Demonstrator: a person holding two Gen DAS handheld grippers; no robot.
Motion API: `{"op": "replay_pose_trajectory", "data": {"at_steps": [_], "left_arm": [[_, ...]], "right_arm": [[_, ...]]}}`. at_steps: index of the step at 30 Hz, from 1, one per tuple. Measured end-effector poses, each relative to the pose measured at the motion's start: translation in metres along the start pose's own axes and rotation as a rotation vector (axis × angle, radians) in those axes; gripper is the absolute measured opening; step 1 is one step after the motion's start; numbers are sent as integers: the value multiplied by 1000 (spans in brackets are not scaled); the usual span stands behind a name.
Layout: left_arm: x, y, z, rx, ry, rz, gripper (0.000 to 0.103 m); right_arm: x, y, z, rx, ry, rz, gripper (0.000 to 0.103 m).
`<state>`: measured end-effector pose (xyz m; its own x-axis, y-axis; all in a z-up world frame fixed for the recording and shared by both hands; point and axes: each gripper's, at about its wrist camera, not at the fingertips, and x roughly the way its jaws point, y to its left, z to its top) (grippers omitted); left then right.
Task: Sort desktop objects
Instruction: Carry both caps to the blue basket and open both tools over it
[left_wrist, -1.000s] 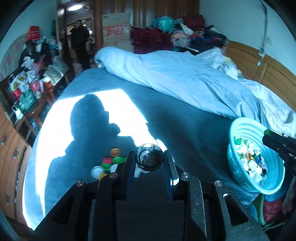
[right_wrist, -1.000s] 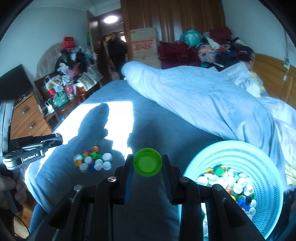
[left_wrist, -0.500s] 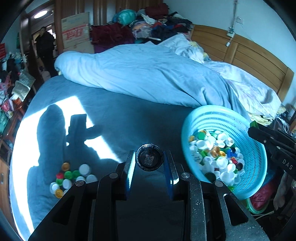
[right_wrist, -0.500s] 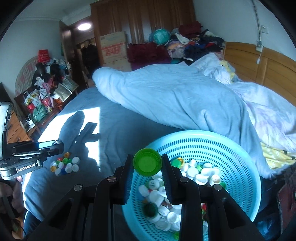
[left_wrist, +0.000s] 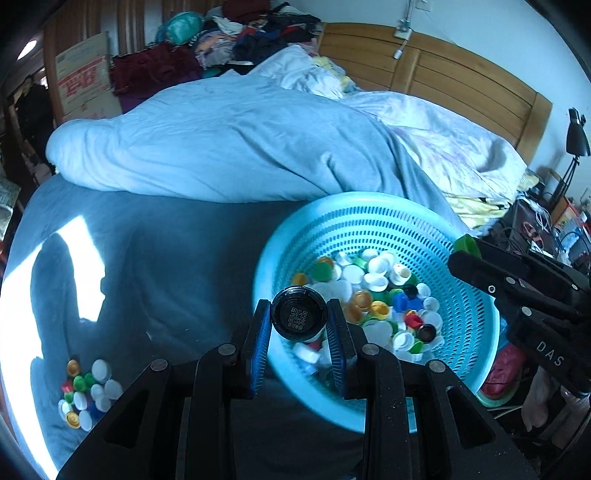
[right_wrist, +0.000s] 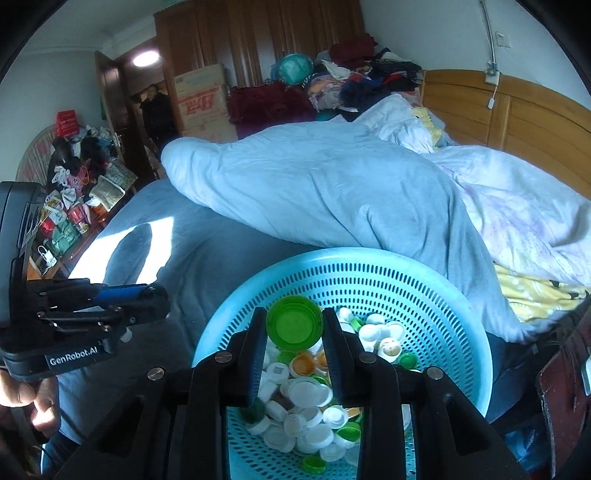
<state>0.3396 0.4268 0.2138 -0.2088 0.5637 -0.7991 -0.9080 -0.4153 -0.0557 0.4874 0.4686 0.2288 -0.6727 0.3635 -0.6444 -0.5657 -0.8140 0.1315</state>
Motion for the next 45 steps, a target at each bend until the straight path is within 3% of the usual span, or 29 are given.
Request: {"op": "replay_pose_trajectory", "data": {"at_steps": [16, 45], "left_arm": [[45, -48, 19, 63, 62, -46, 25], [67, -55, 13, 65, 98, -47, 25]], "right_arm": [[13, -43, -8, 56, 28, -27, 32], [22, -55, -12, 72, 40, -27, 32]]}}
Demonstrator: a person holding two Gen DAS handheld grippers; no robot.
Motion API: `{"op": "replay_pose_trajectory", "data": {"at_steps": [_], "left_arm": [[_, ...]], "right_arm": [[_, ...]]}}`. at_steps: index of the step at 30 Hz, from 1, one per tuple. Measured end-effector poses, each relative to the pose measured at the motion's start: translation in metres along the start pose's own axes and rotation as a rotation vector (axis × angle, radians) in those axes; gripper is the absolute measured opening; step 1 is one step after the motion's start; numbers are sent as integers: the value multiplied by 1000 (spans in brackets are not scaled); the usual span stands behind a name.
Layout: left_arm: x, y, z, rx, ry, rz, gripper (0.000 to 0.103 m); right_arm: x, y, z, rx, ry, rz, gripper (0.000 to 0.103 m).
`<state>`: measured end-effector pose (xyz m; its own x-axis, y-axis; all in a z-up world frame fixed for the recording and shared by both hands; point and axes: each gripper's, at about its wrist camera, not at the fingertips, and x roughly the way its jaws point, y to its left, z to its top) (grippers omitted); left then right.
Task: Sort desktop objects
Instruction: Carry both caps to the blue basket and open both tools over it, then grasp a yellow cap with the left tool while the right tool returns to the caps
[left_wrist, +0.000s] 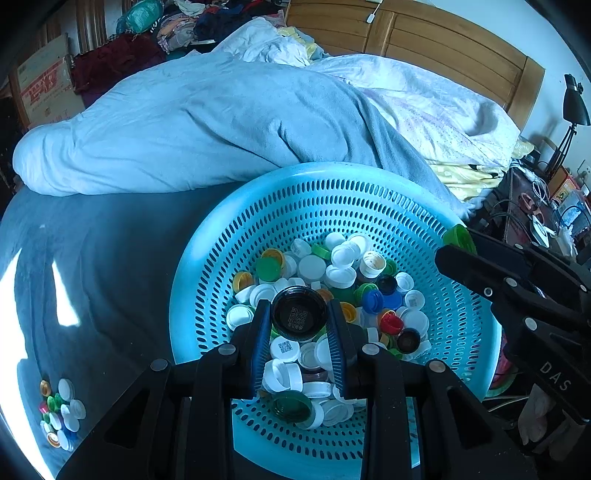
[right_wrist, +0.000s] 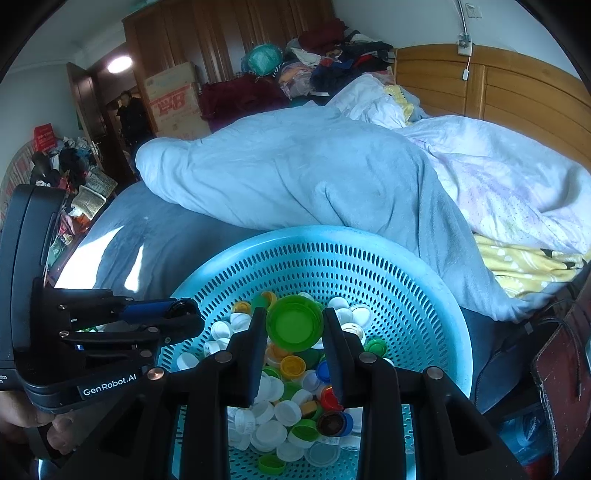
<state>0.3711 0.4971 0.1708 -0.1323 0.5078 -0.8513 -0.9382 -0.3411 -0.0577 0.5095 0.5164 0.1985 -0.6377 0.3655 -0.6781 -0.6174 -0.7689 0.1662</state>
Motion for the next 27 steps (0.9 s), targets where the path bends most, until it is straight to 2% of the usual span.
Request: {"op": "replay_pose_trajectory", "data": {"at_steps": [6, 7, 8, 9, 10, 14, 16, 18, 22, 23, 26, 27], "left_arm": [[-1, 0, -1, 1, -17, -3, 27], [-2, 1, -2, 0, -24, 5, 34], [-4, 2, -2, -1, -33, 12, 40], [-7, 4, -3, -5, -48, 23, 51], [-9, 7, -4, -10, -60, 29, 54], [-20, 33, -14, -49, -105, 39, 54], [-23, 61, -28, -55, -133, 86, 54], [-20, 104, -51, -74, -146, 192, 54], [4, 231, -119, -231, -68, 381, 54], [7, 256, -135, -272, -56, 394, 54], [14, 332, -188, -420, 14, 350, 54], [15, 346, -202, -449, 31, 353, 54]], "right_arm": [[0, 1, -2, 0, -4, -5, 33], [0, 1, -2, 0, -2, -6, 39], [0, 1, -3, -2, -3, -9, 50], [-2, 2, -4, -3, -10, -16, 55], [-3, 2, -5, -2, -12, -20, 60], [-6, 8, -5, 5, -20, -1, 64], [-9, 18, -4, -13, -26, 13, 64], [-13, 30, -3, -36, -38, 29, 65], [-12, 51, -7, -77, -34, 43, 69], [-10, 56, -9, -87, -27, 48, 69], [3, 76, -15, -120, 12, 67, 69], [7, 83, -16, -130, 20, 76, 69]]}}
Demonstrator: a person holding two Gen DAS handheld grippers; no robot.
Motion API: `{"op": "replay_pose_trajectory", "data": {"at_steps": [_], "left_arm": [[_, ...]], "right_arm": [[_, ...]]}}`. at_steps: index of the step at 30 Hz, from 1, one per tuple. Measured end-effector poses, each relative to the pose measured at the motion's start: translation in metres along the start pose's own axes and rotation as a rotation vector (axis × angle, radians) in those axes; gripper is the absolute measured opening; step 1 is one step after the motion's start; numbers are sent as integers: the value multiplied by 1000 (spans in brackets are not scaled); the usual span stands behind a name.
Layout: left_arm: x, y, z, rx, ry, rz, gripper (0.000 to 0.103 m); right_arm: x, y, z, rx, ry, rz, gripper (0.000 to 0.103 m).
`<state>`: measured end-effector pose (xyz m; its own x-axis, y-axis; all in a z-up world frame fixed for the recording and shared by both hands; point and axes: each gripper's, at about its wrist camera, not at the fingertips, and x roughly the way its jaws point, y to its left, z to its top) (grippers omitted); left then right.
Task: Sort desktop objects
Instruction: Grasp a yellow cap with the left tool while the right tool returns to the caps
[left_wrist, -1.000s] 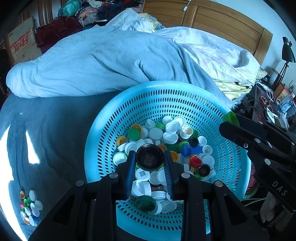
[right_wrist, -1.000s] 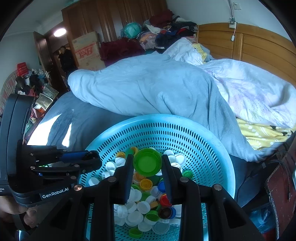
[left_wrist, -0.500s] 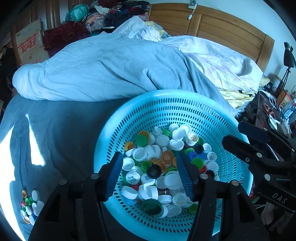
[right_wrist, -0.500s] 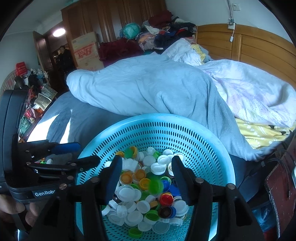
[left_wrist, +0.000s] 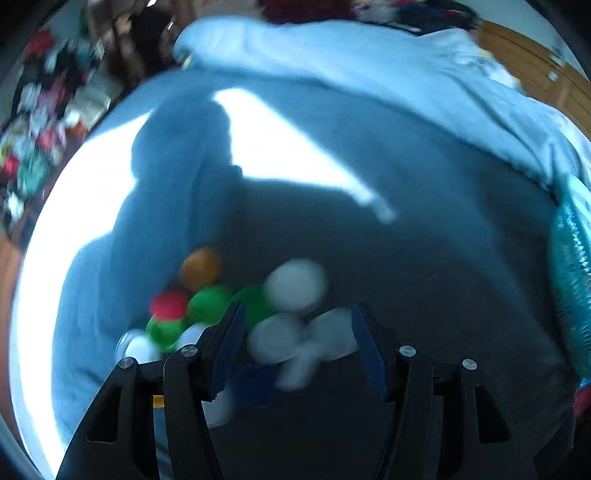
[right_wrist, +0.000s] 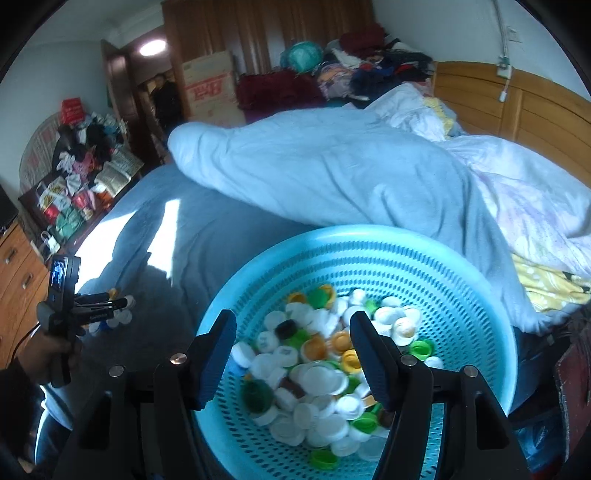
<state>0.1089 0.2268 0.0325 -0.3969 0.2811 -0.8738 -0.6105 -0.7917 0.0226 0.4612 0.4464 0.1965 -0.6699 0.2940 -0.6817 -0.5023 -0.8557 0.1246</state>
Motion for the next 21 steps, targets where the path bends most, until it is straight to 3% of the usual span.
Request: {"op": "replay_pose_trajectory", "data": {"at_steps": [2, 6, 13, 21], "left_arm": [[3, 36, -17, -43, 5, 31, 54], [-18, 86, -53, -112, -32, 14, 54], [-54, 123, -121, -150, -104, 19, 54], [-38, 133, -109, -142, -109, 0, 54]], "right_arm": [[9, 15, 1, -19, 15, 19, 69], [21, 48, 5, -69, 25, 61, 70], [39, 95, 6, -144, 48, 119, 73], [61, 154, -8, -218, 113, 206, 73]]}}
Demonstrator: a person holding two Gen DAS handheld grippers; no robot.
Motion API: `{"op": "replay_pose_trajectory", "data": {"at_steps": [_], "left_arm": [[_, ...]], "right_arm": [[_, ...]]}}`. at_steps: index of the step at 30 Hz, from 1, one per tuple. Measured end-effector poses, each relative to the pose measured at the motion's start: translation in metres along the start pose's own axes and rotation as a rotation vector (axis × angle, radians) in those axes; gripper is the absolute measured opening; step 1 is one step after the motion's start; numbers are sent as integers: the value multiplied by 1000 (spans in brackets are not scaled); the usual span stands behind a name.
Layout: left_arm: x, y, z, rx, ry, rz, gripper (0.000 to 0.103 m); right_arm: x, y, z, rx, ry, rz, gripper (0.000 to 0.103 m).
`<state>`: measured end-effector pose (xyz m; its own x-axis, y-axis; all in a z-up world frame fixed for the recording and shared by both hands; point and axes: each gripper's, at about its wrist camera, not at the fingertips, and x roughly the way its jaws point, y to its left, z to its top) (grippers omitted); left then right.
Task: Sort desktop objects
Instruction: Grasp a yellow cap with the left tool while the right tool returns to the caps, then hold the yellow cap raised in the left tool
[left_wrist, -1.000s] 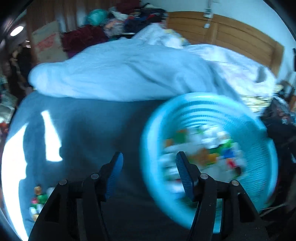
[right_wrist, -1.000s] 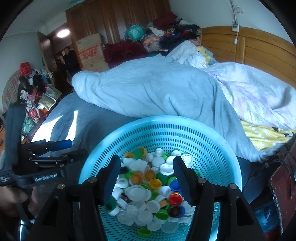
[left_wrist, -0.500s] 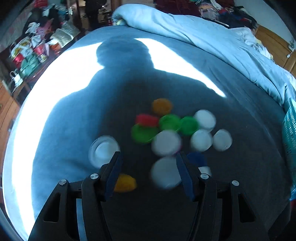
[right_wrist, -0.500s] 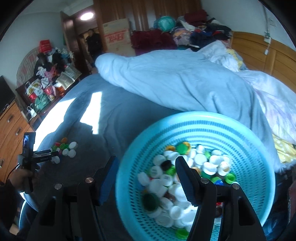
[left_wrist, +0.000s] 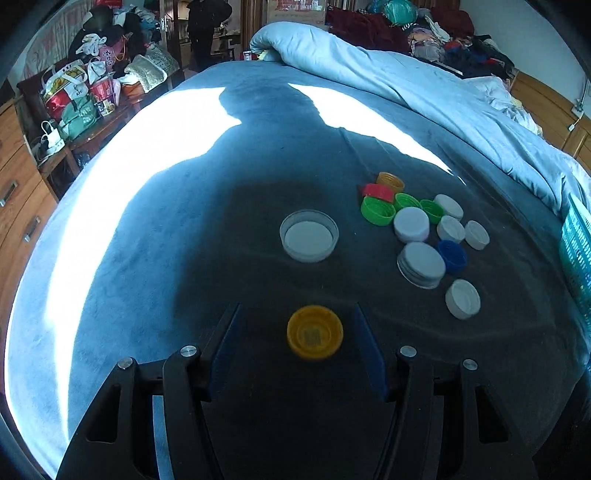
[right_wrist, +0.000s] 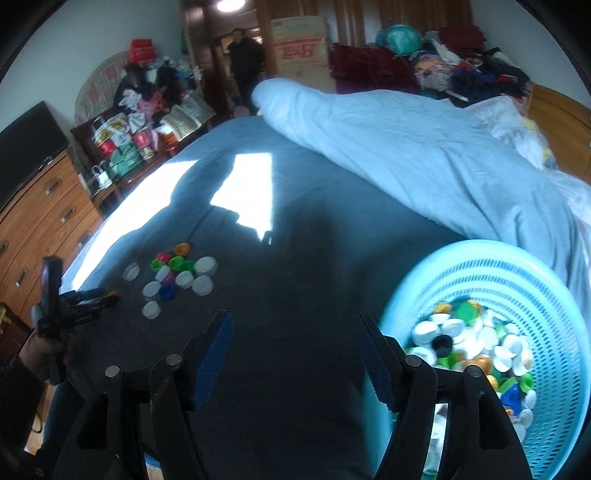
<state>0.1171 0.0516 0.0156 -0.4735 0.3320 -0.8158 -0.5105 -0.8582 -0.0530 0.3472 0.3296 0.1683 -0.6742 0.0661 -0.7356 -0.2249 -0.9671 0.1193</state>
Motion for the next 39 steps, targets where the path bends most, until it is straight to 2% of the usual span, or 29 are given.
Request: {"op": "replay_pose_trajectory", "data": {"at_steps": [4, 5, 6, 8, 11, 13, 17, 24, 39], "left_arm": [[1, 4, 0, -24, -6, -7, 52], [0, 4, -1, -25, -5, 22, 45], [-2, 4, -1, -28, -10, 83, 24], [-14, 9, 2, -69, -17, 192, 25], [-58, 24, 10, -182, -93, 281, 25], [-89, 24, 18, -186, -133, 362, 25], [-143, 21, 30, -185, -244, 452, 25], [-217, 10, 56, -201, -398, 407, 25], [-265, 2, 78, -190, -488, 521, 25]], "right_arm": [[10, 17, -5, -24, 31, 24, 73], [12, 20, -5, -27, 38, 27, 73], [15, 24, -5, -31, 47, 34, 73], [18, 32, -4, -43, 58, 45, 73], [18, 48, 0, -75, 51, 63, 73], [16, 56, 3, -91, 45, 75, 73], [13, 71, 5, -119, 34, 87, 73], [1, 87, 5, -153, 9, 90, 73], [-24, 103, 8, -195, -41, 91, 73]]}}
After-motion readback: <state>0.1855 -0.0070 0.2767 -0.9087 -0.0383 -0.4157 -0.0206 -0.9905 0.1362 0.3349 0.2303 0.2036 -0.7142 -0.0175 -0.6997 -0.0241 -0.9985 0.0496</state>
